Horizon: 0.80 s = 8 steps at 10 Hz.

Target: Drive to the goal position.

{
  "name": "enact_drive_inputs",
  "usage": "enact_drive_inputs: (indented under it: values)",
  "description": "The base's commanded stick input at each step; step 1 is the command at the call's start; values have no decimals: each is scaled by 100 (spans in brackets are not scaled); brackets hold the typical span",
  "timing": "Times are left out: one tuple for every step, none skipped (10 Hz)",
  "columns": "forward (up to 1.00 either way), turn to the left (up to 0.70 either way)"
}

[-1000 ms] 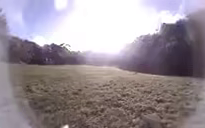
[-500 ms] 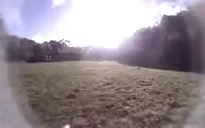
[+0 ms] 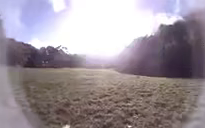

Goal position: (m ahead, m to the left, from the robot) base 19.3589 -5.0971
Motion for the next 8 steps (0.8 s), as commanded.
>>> enact_drive_inputs:
  values:
    - [70,0]
    - [70,0]
    - [70,0]
    - [70,0]
    - [70,0]
    - [70,0]
    - [70,0]
    - [70,-11]
